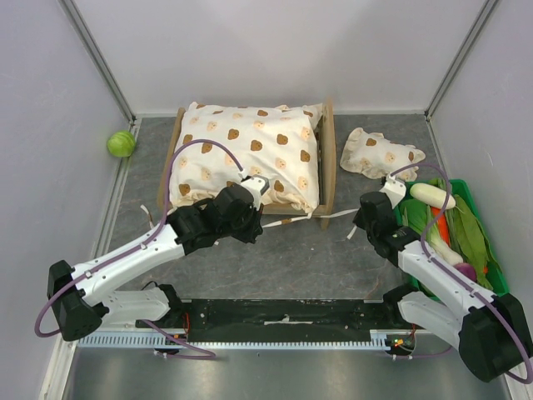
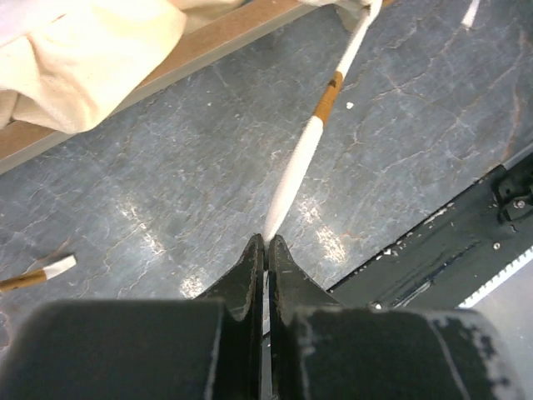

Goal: Set up the pet bed

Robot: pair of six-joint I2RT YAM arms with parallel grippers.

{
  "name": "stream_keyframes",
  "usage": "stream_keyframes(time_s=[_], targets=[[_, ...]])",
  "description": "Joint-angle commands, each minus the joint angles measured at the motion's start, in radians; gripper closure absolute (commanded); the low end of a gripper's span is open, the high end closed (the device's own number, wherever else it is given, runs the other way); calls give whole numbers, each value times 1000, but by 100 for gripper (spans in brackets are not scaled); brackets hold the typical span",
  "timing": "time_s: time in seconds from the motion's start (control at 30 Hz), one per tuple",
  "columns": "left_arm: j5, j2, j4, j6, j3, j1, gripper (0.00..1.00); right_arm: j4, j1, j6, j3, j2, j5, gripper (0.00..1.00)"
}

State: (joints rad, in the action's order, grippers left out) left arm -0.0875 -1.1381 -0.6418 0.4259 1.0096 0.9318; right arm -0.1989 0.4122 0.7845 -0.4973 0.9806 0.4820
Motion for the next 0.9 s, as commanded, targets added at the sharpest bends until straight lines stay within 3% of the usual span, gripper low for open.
stream_keyframes(time_s=[0.0,0.2,0.33,0.4,0.43,0.47,0.6,0.63,0.67,0.87], targets=[[-110,35,-138,-26,9,-2,98,-22,-46,-24,-43,-5,127,100],[-60,-18,-84,-22,9,-2,98,-34,-58,-75,-52,-40,87,100],[69,-29,37,-20,-26,-2,95,42,-58,-169,-11,-86,-234,97],[63,-31,59,-9,-34,-4,71,27,-56,-160,31,-126,-296,86],[46,-38,45,-3,-32,-4,59,18,-58,-162,40,-143,-350,66],[25,-43,25,4,-25,-4,53,0,-56,-153,51,-183,-353,58],[-72,-2,-70,13,3,-4,22,-120,-56,-146,7,-307,-346,36],[-86,17,-82,17,7,-2,18,-137,-56,-143,-12,-325,-341,29],[-102,56,-93,20,17,-5,9,-151,-56,-145,-58,-348,-338,27],[-195,182,-133,43,52,-65,4,-178,-55,-182,-281,-222,-417,26]])
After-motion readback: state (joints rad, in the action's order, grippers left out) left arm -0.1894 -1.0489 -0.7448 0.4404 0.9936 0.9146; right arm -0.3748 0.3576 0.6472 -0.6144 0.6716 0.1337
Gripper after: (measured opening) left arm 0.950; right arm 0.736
